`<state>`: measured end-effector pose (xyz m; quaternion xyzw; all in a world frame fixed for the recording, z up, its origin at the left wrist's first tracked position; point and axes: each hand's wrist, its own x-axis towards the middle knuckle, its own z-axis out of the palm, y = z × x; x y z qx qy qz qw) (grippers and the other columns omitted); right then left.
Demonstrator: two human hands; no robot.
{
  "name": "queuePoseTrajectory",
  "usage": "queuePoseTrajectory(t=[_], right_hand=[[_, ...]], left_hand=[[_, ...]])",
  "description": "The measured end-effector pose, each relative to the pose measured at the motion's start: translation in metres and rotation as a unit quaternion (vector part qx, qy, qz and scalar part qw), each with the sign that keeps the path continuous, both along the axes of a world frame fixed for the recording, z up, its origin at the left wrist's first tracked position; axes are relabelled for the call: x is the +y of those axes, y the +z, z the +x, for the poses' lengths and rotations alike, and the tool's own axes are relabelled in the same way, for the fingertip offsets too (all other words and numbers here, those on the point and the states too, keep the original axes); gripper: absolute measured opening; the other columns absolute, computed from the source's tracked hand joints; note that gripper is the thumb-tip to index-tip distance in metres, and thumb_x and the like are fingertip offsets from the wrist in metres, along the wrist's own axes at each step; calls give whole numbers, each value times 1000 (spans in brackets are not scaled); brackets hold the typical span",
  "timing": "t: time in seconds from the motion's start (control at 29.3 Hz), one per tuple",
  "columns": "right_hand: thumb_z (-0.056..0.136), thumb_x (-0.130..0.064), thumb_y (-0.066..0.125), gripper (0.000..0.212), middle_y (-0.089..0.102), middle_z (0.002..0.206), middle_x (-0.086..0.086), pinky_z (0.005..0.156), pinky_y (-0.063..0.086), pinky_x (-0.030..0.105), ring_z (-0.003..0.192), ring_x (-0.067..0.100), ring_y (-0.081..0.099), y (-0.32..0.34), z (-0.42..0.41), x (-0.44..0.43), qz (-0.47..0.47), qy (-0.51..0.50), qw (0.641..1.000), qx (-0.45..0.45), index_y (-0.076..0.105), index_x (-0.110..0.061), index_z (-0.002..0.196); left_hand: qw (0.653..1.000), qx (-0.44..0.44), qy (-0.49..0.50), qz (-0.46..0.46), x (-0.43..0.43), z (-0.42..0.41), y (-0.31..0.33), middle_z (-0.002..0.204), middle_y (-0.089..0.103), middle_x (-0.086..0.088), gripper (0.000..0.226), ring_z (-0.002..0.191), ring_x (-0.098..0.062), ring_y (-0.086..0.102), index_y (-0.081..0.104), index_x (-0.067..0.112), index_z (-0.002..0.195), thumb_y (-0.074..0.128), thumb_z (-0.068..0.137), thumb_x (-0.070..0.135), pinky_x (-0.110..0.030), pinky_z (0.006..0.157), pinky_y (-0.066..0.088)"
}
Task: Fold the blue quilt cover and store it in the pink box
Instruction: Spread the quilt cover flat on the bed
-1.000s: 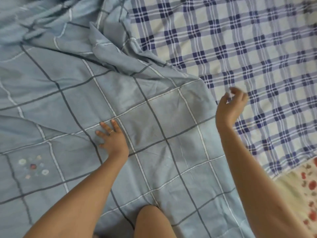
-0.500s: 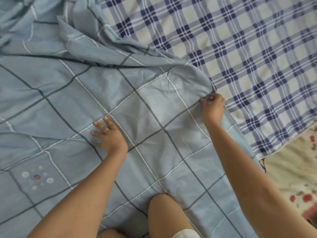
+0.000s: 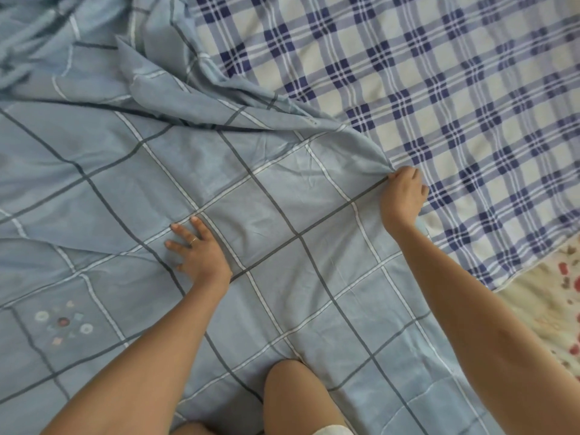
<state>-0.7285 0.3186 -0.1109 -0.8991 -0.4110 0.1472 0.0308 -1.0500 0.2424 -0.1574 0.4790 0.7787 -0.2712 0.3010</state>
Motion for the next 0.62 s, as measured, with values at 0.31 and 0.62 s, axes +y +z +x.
queuePoseTrajectory(t=[0.31, 0.62], right_hand=[[88, -23, 16, 24, 38, 79, -6, 88, 41, 45, 104, 29, 44, 7, -14, -11, 86, -130, 977, 143, 38, -18, 94], [95, -4, 28, 24, 49, 119, 13, 69, 29, 36, 92, 30, 52, -25, 17, 0, -16, 82, 996, 26, 42, -6, 114]], left_hand=[[1000, -10, 17, -5, 0, 7, 11, 151, -27, -23, 118, 140, -50, -6, -25, 13, 146, 74, 82, 21, -61, 103, 32], [973, -145, -47, 175, -57, 28, 30, 159, -5, -13, 92, 145, -36, -6, 18, 17, 151, 72, 77, 23, -70, 105, 1]])
